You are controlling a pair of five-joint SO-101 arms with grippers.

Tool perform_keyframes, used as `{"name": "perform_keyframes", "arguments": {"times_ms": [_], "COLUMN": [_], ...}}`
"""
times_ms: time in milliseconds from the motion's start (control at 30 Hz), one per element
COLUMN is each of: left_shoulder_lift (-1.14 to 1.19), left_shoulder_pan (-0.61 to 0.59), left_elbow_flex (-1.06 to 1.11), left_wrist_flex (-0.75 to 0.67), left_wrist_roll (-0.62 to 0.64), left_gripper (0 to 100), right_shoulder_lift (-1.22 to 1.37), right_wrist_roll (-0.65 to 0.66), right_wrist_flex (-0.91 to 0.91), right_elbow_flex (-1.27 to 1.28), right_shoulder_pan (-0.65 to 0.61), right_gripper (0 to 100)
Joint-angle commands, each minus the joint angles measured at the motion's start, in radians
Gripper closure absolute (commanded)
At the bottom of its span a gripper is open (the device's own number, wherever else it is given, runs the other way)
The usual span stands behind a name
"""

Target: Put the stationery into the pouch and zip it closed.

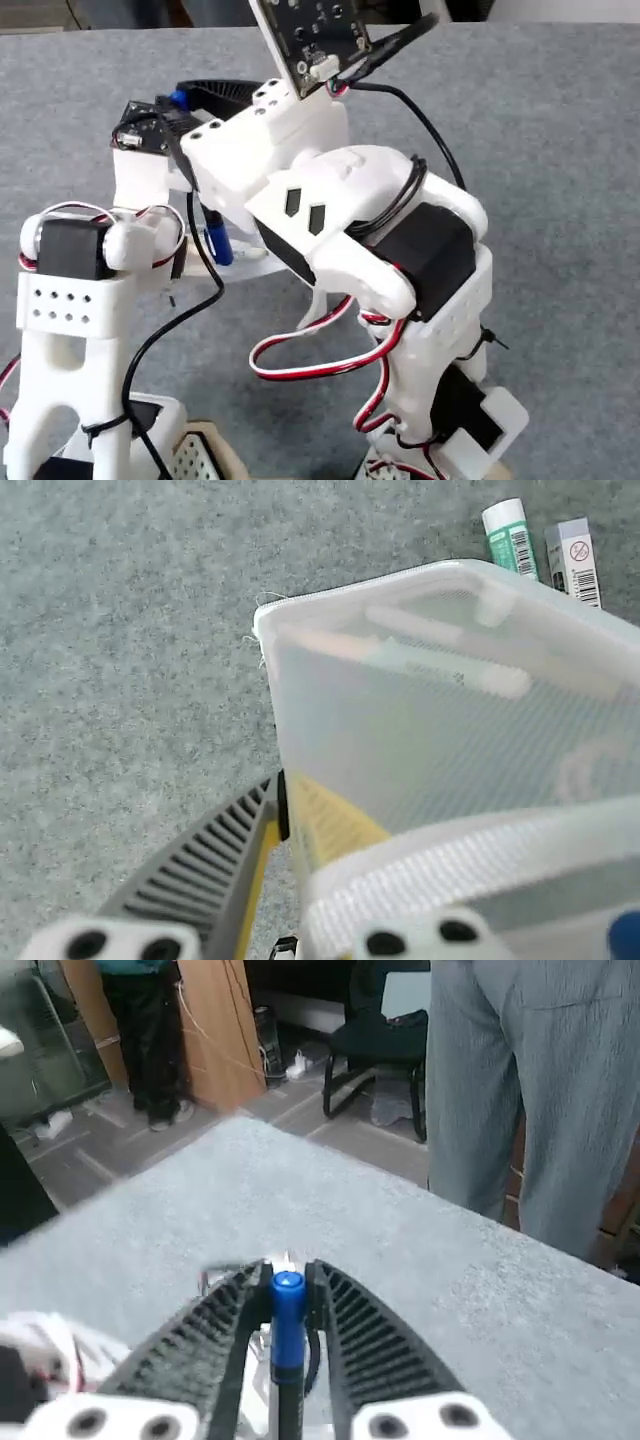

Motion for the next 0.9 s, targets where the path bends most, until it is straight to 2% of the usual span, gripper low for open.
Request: {"name": "perform_keyframes", "arguments": {"times_ms": [0, 200, 400, 533, 867], "left_shoulder_lift": [-0.011, -0.011, -0.011, -0.003, -0.005], "left_shoulder_pan": [0.021, 0.019, 0.018, -0.042, -0.101], "left_elbow_flex": [-0.027, -0.025, -0.025, -0.027, -0.025], "left_wrist_flex": [0.014, 0.012, 0.012, 0.011, 0.009], "left_wrist_roll": [-0.009, -0.009, -0.009, -0.009, 0.012], "left_gripper": [97, 97, 97, 97, 97], "right_shoulder_lift": [-0.033, -0.061, -0.142, -0.174, -0.390], "right_wrist_roll": [0.078, 0.144, 0.144, 0.176, 0.311], "right_wrist_flex": [0.069, 0.212, 0.218, 0.252, 0.239], "right_elbow_flex": [-0.031, -0.033, -0.030, 0.007, 0.424], "right_shoulder_pan": [0.011, 0.011, 0.011, 0.011, 0.008], "right_gripper": [98.6, 98.6, 98.6, 98.6, 98.6]}}
